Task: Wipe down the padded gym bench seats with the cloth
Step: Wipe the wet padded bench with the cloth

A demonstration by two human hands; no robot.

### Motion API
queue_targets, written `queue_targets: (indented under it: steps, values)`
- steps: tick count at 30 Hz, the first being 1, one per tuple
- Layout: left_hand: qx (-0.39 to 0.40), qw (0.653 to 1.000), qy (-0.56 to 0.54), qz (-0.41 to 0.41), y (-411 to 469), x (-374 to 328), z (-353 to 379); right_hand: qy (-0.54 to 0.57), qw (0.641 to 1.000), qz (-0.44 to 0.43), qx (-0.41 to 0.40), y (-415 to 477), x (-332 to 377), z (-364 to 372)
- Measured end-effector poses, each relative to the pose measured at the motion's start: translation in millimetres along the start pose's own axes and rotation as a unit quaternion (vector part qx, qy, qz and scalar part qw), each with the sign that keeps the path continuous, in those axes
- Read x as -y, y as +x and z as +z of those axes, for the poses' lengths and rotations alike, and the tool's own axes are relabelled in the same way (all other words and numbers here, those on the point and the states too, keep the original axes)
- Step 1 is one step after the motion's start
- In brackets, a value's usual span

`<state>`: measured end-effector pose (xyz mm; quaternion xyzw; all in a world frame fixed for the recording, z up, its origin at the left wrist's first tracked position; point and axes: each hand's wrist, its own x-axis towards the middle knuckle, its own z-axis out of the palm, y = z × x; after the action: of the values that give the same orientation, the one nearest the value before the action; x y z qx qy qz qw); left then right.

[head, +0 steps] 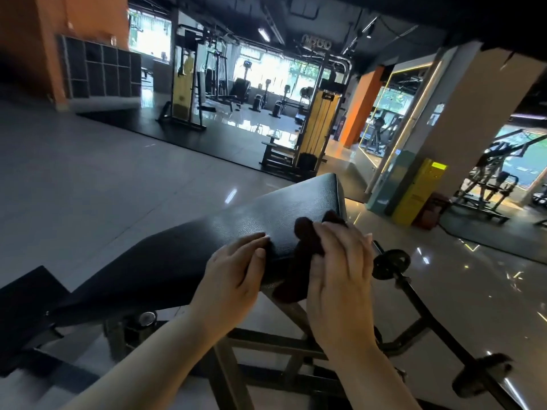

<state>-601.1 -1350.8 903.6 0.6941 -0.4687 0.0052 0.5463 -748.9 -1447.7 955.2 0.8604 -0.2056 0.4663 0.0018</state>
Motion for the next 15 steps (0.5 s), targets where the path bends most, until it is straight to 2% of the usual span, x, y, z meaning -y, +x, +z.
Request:
queue_targets:
  steps: [3,7,11,15]
  values:
    - [0.051,0.997,0.034,0.036,12,-24,2,0.059,0.997,0.058,-0.009,0,9,7]
    - [0.097,0.985,0.111,0.088,28,-30,-2,-0.019,1.0,-0.019,0.0,-17,7,19]
    - [0.103,0.988,0.054,0.098,39,-19,-7,-0.009,0.997,-0.073,0.029,-1,-9,4]
    - [0.107,0.988,0.014,0.108,49,-5,-11,0.075,0.997,0.007,0.005,11,-3,3]
